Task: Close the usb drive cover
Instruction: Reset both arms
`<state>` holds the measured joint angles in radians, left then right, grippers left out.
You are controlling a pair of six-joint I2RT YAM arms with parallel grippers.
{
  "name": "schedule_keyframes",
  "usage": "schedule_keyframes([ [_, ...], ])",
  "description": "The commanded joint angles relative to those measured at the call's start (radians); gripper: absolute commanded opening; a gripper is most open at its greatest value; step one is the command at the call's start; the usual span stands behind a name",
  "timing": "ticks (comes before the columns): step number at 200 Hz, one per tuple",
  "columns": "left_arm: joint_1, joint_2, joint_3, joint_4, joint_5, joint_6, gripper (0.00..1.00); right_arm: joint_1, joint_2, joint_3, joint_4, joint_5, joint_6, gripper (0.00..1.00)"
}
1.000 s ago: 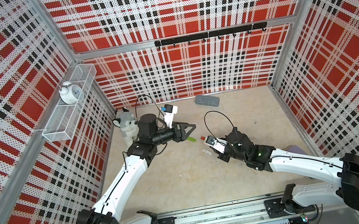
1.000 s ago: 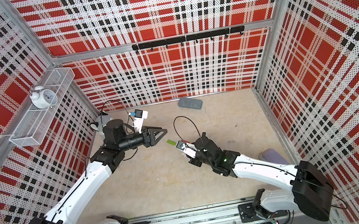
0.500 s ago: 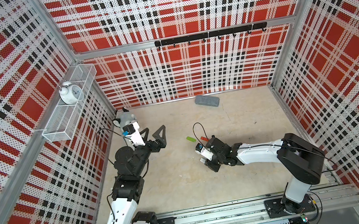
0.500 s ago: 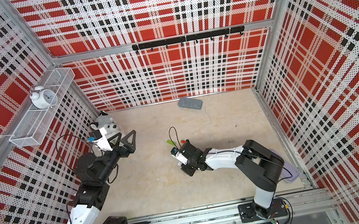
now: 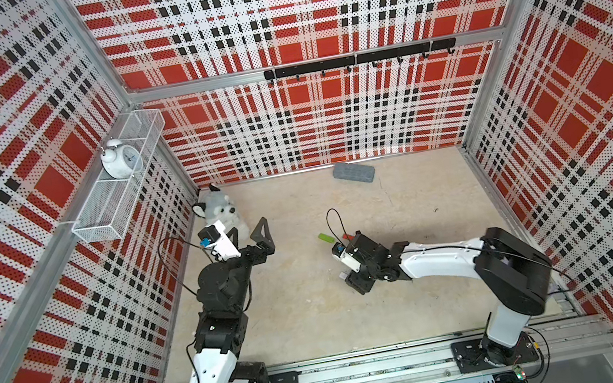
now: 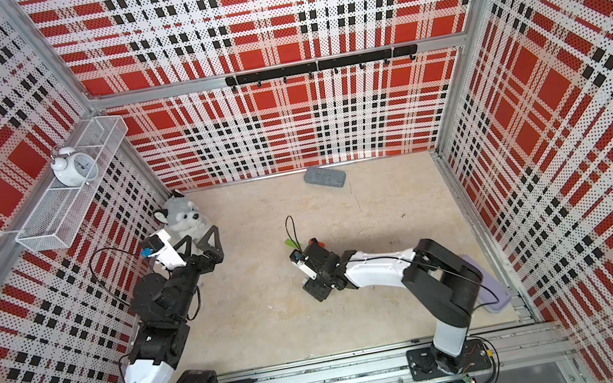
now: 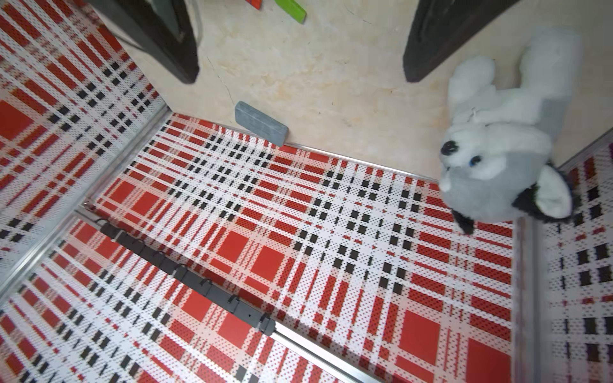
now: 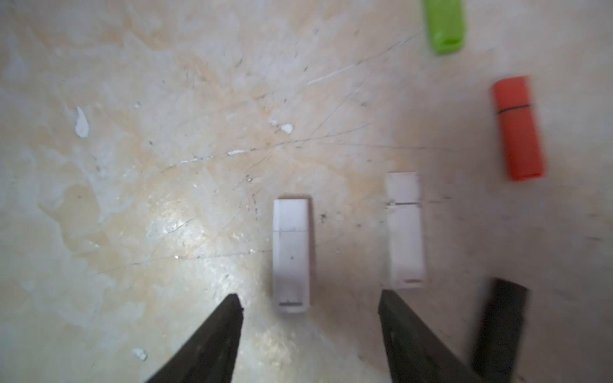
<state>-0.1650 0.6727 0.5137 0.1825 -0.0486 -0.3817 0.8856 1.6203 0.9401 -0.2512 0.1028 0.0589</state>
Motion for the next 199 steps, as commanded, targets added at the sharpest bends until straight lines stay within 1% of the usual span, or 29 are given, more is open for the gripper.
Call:
schedule_keyframes([
  [1, 0.013, 0.010, -0.072, 0.115, -0.170, 0.063, 0.98, -0.034, -0.221, -0.052, 0.132, 0.237, -0.032, 0.83],
  [11, 0.016, 0.029, -0.118, 0.176, -0.224, 0.090, 0.98, -0.087, -0.313, -0.106, 0.209, 0.327, -0.044, 0.91],
  [26, 0.026, 0.073, -0.175, 0.262, -0.302, 0.146, 0.98, -0.177, -0.412, -0.196, 0.326, 0.457, -0.072, 1.00],
  [44, 0.054, 0.136, -0.210, 0.329, -0.357, 0.176, 0.98, -0.299, -0.496, -0.322, 0.521, 0.583, -0.105, 1.00],
  [53, 0.081, 0.173, -0.241, 0.385, -0.358, 0.173, 0.98, -0.368, -0.519, -0.378, 0.604, 0.607, -0.093, 1.00],
  [63, 0.101, 0.221, -0.281, 0.468, -0.350, 0.187, 0.98, -0.445, -0.530, -0.424, 0.655, 0.587, -0.065, 1.00],
  [74, 0.106, 0.268, -0.324, 0.561, -0.348, 0.208, 0.98, -0.529, -0.519, -0.465, 0.700, 0.525, -0.052, 1.00],
  [91, 0.104, 0.363, -0.385, 0.747, -0.308, 0.269, 0.98, -0.606, -0.454, -0.524, 0.830, 0.461, -0.075, 1.00],
  [100, 0.105, 0.420, -0.395, 0.816, -0.294, 0.293, 0.98, -0.629, -0.412, -0.548, 0.902, 0.436, -0.086, 1.00],
  [112, 0.104, 0.510, -0.392, 0.876, -0.268, 0.328, 0.98, -0.664, -0.351, -0.577, 1.003, 0.362, -0.095, 1.00],
  [120, 0.103, 0.563, -0.388, 0.950, -0.245, 0.338, 0.98, -0.675, -0.310, -0.603, 1.101, 0.323, -0.104, 1.00],
  [132, 0.100, 0.604, -0.371, 0.973, -0.216, 0.361, 0.98, -0.698, -0.241, -0.648, 1.276, 0.239, -0.121, 1.00],
  [137, 0.102, 0.626, -0.376, 1.016, -0.200, 0.366, 0.98, -0.698, -0.219, -0.655, 1.318, 0.231, -0.130, 1.00],
  [144, 0.105, 0.671, -0.384, 1.107, -0.182, 0.383, 0.98, -0.701, -0.192, -0.649, 1.304, 0.232, -0.118, 1.00],
  [149, 0.108, 0.704, -0.386, 1.145, -0.179, 0.393, 0.98, -0.708, -0.174, -0.654, 1.320, 0.205, -0.119, 1.00],
  [158, 0.124, 0.776, -0.376, 1.189, -0.149, 0.387, 0.98, -0.719, -0.125, -0.687, 1.439, 0.154, -0.130, 1.00],
  [167, 0.136, 0.861, -0.379, 1.285, -0.089, 0.391, 0.98, -0.730, -0.102, -0.730, 1.533, 0.188, -0.104, 1.00],
  [176, 0.137, 0.928, -0.392, 1.418, -0.074, 0.392, 0.98, -0.763, -0.096, -0.769, 1.585, 0.115, -0.081, 1.00],
  [177, 0.138, 0.929, -0.393, 1.427, -0.076, 0.391, 0.98, -0.765, -0.093, -0.772, 1.592, 0.093, -0.081, 1.00],
  [180, 0.141, 0.927, -0.394, 1.426, -0.077, 0.389, 0.98, -0.770, -0.078, -0.781, 1.618, 0.053, -0.084, 1.00],
  [185, 0.152, 0.908, -0.387, 1.372, -0.096, 0.375, 0.98, -0.773, -0.040, -0.793, 1.698, 0.022, -0.102, 1.00],
  [191, 0.162, 0.887, -0.367, 1.298, -0.152, 0.342, 0.98, -0.770, 0.000, -0.801, 1.774, 0.030, -0.114, 1.00],
  [196, 0.172, 0.885, -0.348, 1.265, -0.195, 0.311, 0.98, -0.764, -0.005, -0.800, 1.755, 0.056, -0.111, 1.00],
  [199, 0.179, 0.891, -0.336, 1.256, -0.211, 0.293, 0.98, -0.764, -0.026, -0.794, 1.712, 0.063, -0.107, 1.00],
])
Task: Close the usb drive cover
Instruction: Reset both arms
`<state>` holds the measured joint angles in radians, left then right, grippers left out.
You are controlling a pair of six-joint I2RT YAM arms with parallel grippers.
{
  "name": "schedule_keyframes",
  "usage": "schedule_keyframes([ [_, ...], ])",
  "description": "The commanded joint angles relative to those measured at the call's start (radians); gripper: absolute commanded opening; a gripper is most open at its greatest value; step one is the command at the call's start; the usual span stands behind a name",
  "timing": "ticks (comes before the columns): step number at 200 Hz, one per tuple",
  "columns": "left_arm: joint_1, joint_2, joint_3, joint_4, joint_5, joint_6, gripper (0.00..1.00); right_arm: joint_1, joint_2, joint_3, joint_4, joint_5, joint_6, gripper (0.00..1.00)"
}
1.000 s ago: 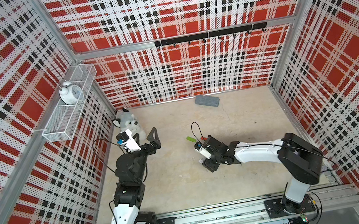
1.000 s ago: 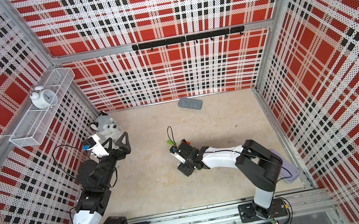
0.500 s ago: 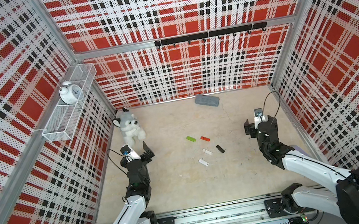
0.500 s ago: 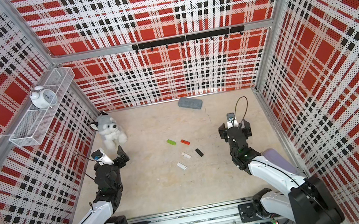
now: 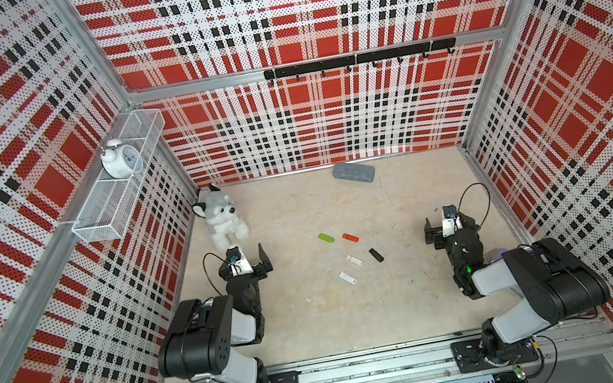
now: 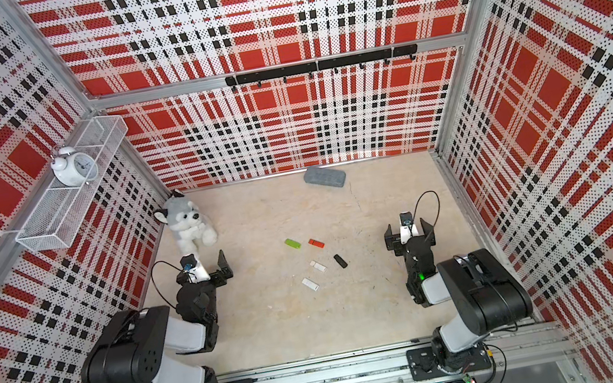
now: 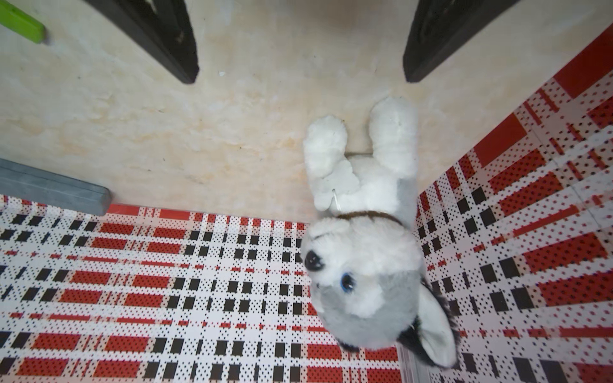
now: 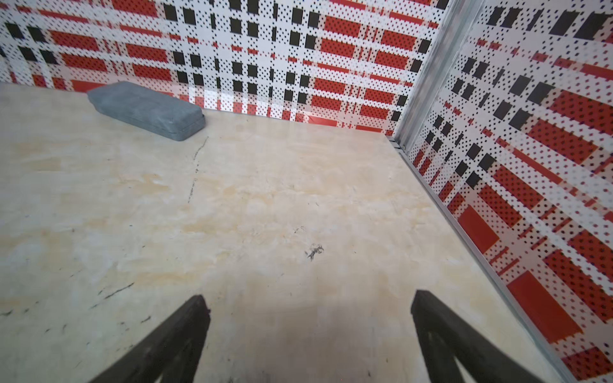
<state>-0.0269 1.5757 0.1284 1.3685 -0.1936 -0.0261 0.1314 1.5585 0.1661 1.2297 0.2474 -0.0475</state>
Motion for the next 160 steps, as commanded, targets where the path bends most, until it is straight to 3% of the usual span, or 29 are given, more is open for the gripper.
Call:
schedule_keyframes([
  [1, 0.041, -0.010, 0.052, 0.071, -0.063, -0.066, 0.98, -0.010, 0.029, -0.018, 0.213, -0.082, 0.003, 1.00],
  [28, 0.008, 0.001, 0.065, 0.065, -0.124, -0.046, 0.98, -0.034, 0.019, 0.087, 0.011, -0.048, 0.057, 1.00],
  [37, 0.008, -0.002, 0.062, 0.068, -0.126, -0.047, 0.98, -0.039, 0.006, 0.106, -0.054, 0.019, 0.090, 1.00],
  [52, -0.005, 0.001, 0.065, 0.066, -0.141, -0.034, 0.98, -0.045, 0.021, 0.102, -0.009, 0.034, 0.090, 1.00],
  [63, -0.051, 0.002, 0.064, 0.074, -0.225, -0.004, 0.98, -0.046, 0.014, 0.101, -0.025, 0.038, 0.093, 1.00],
  [82, -0.090, 0.016, 0.014, 0.194, -0.278, 0.034, 0.98, -0.046, 0.014, 0.103, -0.023, 0.033, 0.093, 1.00],
  [108, -0.079, 0.020, 0.042, 0.145, -0.278, 0.027, 0.98, -0.046, 0.016, 0.104, -0.020, 0.032, 0.092, 1.00],
  [129, -0.016, 0.006, 0.082, 0.048, -0.158, -0.020, 0.98, -0.046, 0.017, 0.104, -0.021, 0.033, 0.092, 1.00],
  [160, -0.018, 0.002, 0.074, 0.052, -0.166, -0.022, 0.98, -0.046, 0.015, 0.104, -0.021, 0.031, 0.093, 1.00],
])
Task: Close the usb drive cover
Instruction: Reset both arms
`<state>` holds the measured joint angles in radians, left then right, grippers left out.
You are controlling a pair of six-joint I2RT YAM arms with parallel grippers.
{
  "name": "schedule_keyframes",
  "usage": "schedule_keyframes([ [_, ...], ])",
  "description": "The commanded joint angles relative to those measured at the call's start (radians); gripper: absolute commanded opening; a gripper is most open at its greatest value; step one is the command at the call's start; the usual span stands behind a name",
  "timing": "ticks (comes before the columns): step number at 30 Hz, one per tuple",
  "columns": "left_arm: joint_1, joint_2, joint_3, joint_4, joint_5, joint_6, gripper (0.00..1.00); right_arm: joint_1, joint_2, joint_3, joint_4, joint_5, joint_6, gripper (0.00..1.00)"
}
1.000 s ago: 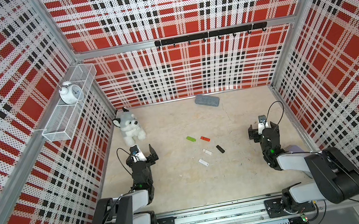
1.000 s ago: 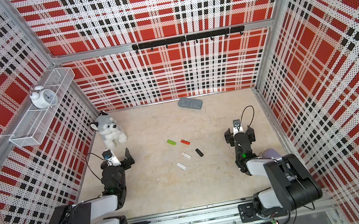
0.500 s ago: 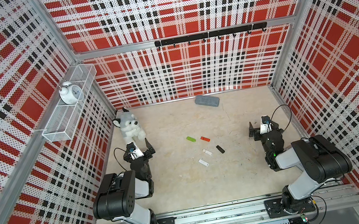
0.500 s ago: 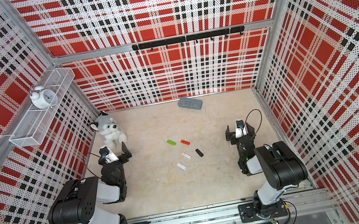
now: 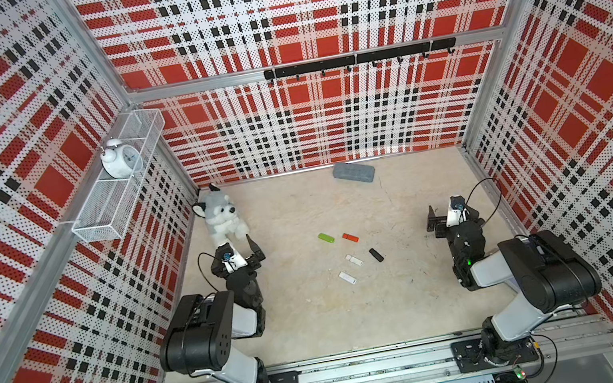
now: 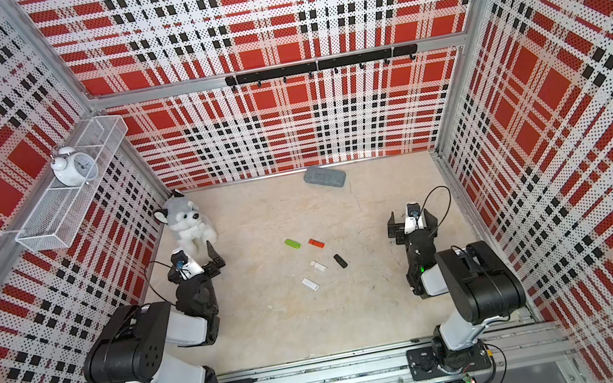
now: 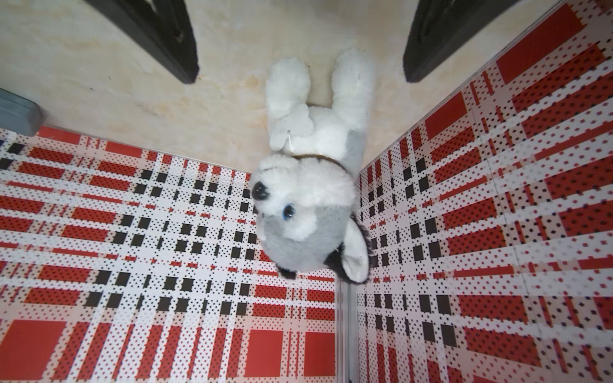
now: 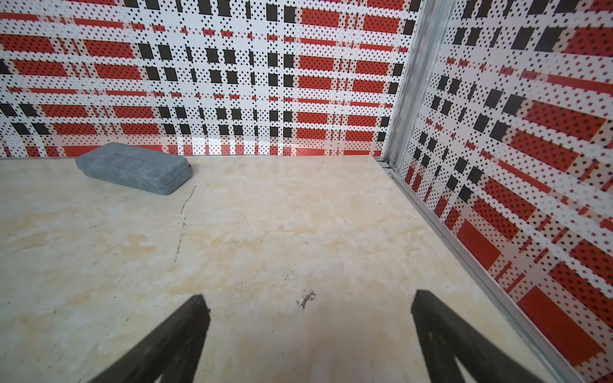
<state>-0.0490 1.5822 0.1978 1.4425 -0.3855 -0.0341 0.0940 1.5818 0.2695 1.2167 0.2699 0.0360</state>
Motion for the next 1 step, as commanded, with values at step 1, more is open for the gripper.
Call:
schedule_keyframes([
  [1, 0.003, -0.005, 0.005, -0.022, 0.025, -0.015, 0.98, -0.008, -0.008, 0.000, -0.008, 0.008, 0.010, 1.00],
])
